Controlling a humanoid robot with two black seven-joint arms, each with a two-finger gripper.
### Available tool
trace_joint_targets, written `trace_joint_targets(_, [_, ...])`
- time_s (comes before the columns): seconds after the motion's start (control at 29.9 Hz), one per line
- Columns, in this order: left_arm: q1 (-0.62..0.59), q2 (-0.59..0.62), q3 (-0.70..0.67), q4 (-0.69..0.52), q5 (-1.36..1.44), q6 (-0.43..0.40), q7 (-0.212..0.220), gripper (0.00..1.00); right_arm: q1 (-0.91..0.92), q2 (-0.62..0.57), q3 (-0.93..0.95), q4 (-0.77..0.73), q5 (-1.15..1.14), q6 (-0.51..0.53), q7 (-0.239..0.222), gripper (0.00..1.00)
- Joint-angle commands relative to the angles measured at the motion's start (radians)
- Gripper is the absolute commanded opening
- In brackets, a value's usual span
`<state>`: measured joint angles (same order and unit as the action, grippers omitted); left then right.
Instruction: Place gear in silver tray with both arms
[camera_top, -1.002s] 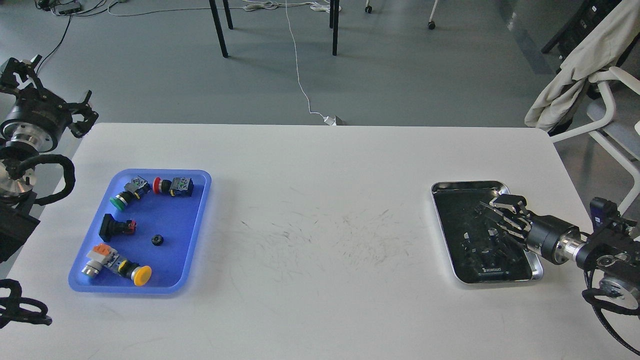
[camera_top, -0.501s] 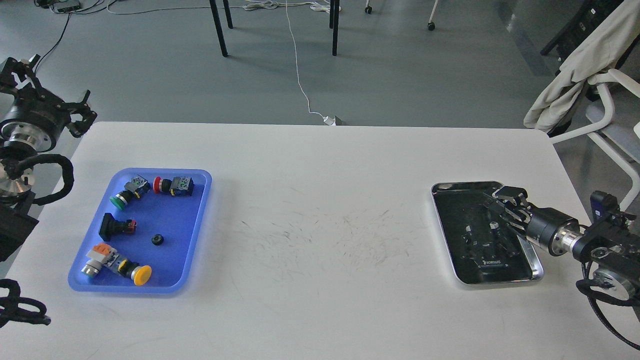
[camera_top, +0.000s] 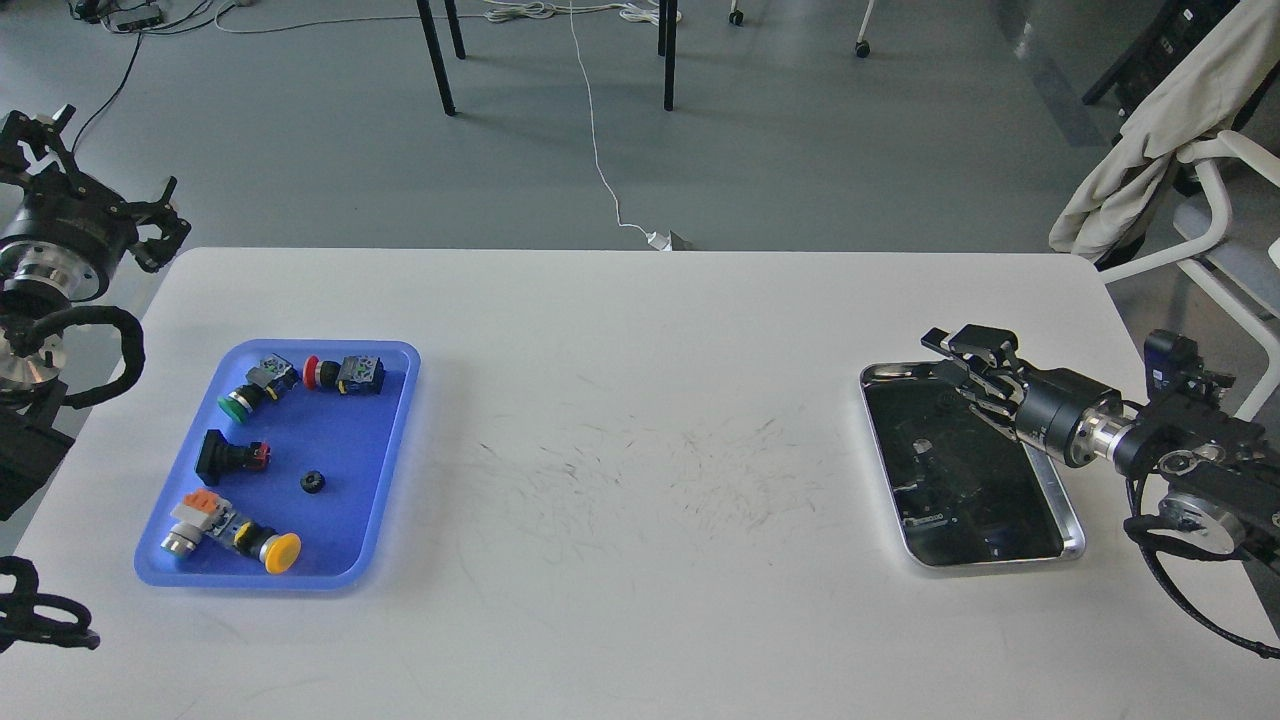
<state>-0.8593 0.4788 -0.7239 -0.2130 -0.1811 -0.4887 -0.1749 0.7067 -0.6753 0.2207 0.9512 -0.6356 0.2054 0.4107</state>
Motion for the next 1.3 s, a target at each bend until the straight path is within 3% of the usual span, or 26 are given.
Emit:
trace_joint_targets(0.0, [0.002, 0.001, 0.000, 0.001, 0.000, 0.000, 0.000, 0.99, 0.030, -0.044, 0.002, 0.084, -0.001, -0.001, -0.001, 0.52])
trace_joint_targets(0.2, [0.002, 0.003, -0.002, 0.001, -0.005, 0.000, 0.005, 0.99, 0.074, -0.098, 0.005, 0.144, 0.005, -0.004, -0.001, 0.68])
trace_joint_targets(0.53, [0.006, 0.078, -0.002, -0.012, -0.006, 0.000, 0.034, 0.99, 0.082, -0.176, 0.045, 0.281, 0.007, -0.004, 0.007, 0.72])
trace_joint_targets(0.6, [0.006, 0.090, -0.003, -0.012, -0.006, 0.000, 0.061, 0.99, 0.082, -0.187, 0.077, 0.304, 0.031, -0.017, 0.008, 0.75])
trace_joint_targets(0.7, [0.011, 0.118, -0.003, -0.012, -0.006, 0.000, 0.165, 0.99, 0.080, -0.188, 0.097, 0.298, 0.143, -0.066, 0.007, 0.82])
trace_joint_targets(0.77, [0.011, 0.130, -0.006, -0.011, -0.008, 0.000, 0.204, 0.99, 0.074, -0.193, 0.115, 0.298, 0.181, -0.115, 0.008, 0.85])
trace_joint_targets(0.97, [0.013, 0.172, -0.006, -0.009, -0.011, 0.000, 0.248, 0.99, 0.036, -0.196, 0.154, 0.302, 0.272, -0.173, 0.002, 0.90])
trace_joint_targets(1.0, [0.013, 0.173, -0.006, -0.009, -0.011, 0.000, 0.256, 0.99, 0.030, -0.196, 0.154, 0.304, 0.321, -0.172, 0.000, 0.95])
trace_joint_targets(1.2, [0.040, 0.192, 0.011, -0.026, 0.006, 0.000, 0.259, 0.99, 0.022, -0.198, 0.155, 0.298, 0.465, -0.158, -0.033, 0.96])
trace_joint_targets(1.27, [0.059, 0.231, 0.073, -0.057, 0.015, 0.000, 0.264, 0.99, 0.016, -0.198, 0.160, 0.296, 0.494, -0.152, -0.042, 0.96])
